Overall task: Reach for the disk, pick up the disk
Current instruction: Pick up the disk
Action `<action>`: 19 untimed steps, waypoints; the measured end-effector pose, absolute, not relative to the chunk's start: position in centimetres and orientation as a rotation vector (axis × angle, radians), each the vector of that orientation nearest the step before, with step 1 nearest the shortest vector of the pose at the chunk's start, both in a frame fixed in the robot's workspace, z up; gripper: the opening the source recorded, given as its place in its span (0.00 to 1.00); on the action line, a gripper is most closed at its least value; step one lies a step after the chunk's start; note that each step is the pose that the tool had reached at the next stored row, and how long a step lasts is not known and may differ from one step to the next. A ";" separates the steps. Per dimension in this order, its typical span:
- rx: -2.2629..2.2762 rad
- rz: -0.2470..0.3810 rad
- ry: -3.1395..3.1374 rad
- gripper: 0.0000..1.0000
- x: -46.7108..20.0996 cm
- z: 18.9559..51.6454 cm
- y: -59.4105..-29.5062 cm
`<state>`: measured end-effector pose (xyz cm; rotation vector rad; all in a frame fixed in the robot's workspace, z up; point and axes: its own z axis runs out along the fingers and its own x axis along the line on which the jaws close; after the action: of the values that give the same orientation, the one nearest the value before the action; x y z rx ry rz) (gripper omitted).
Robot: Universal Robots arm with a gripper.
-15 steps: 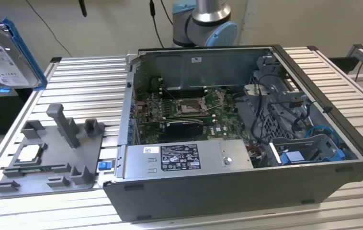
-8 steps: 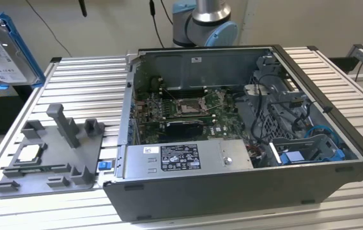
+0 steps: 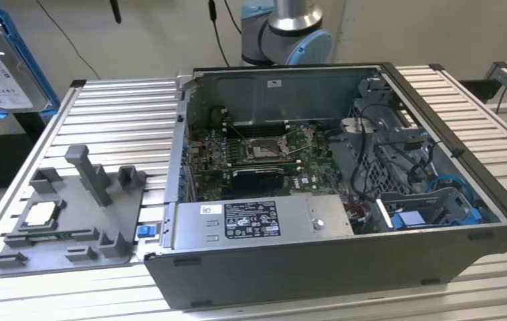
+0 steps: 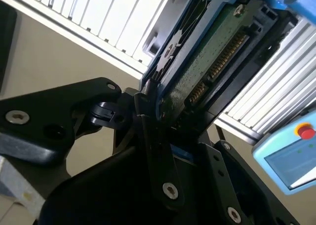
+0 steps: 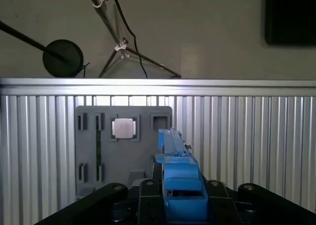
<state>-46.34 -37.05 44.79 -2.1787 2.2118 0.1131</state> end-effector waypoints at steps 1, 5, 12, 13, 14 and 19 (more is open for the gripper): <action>-2.179 0.113 2.212 0.00 -46.3 45.0 -37.0; -2.179 0.113 2.212 0.00 -46.3 45.9 -37.1; -2.179 0.113 2.211 0.00 -46.3 47.8 -37.1; -2.179 0.113 2.211 0.00 -46.3 48.0 -37.1; -2.179 0.113 2.211 0.00 -46.3 48.3 -37.1; -2.179 0.113 2.211 0.00 -46.3 49.6 -37.1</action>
<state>-46.34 -37.05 49.57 -2.1790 2.2115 0.1131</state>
